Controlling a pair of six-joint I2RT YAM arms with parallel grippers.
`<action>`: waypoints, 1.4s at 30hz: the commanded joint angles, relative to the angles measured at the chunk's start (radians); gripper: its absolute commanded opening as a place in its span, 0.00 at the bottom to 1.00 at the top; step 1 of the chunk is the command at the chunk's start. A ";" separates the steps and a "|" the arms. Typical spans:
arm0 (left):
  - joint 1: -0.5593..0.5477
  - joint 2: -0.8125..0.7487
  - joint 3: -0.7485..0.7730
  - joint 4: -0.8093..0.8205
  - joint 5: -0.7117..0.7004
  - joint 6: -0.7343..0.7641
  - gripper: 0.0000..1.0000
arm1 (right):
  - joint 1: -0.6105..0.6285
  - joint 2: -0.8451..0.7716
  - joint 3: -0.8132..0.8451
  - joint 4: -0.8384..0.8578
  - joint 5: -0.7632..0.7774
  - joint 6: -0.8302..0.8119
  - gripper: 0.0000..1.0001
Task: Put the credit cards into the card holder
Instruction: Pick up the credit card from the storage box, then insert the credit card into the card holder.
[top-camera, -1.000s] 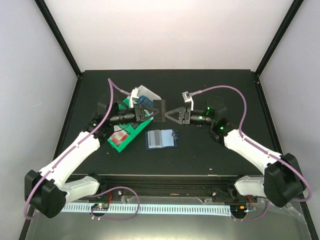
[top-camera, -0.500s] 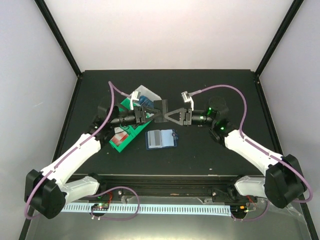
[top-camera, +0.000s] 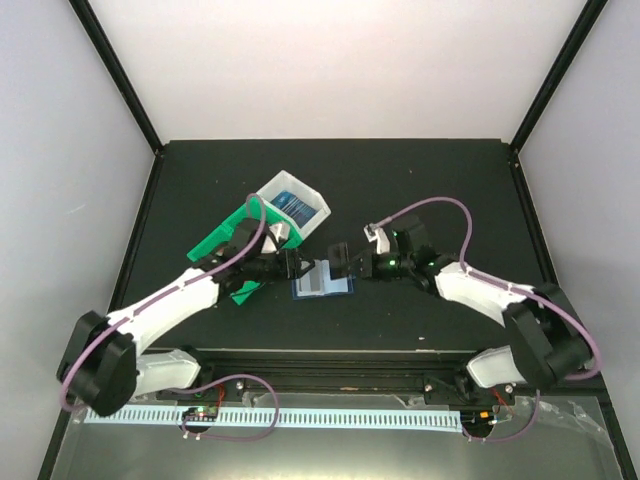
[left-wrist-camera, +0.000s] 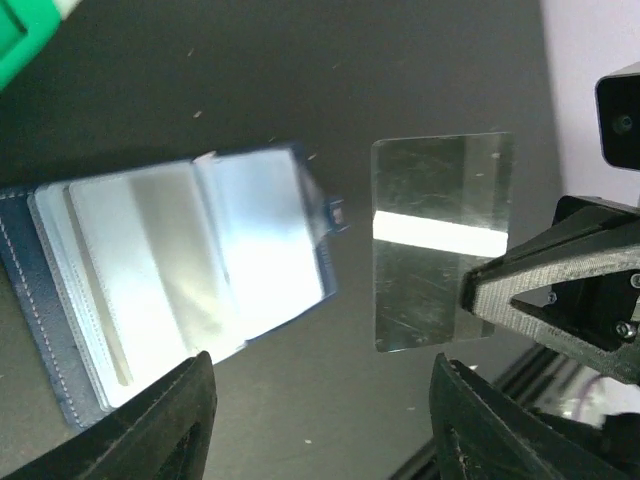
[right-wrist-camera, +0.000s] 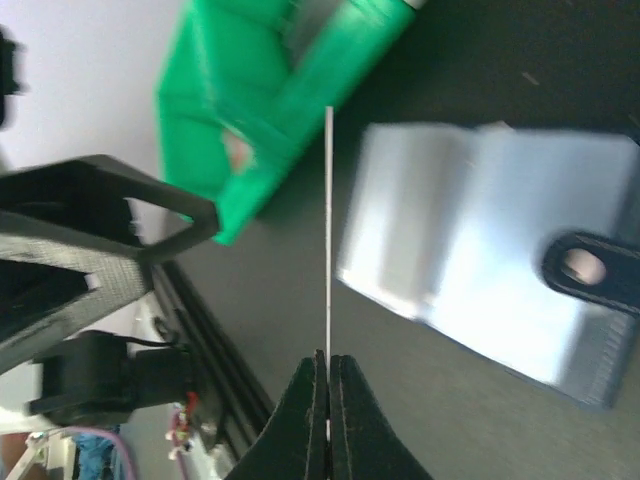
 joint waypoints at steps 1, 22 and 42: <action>-0.059 0.132 0.023 -0.013 -0.142 0.071 0.57 | 0.003 0.101 -0.026 0.021 0.058 -0.045 0.01; -0.086 0.347 0.047 -0.073 -0.362 0.132 0.39 | 0.007 0.405 -0.027 0.382 -0.096 0.122 0.01; -0.114 0.421 0.048 -0.060 -0.369 0.105 0.29 | 0.015 0.524 -0.055 0.537 -0.179 0.265 0.01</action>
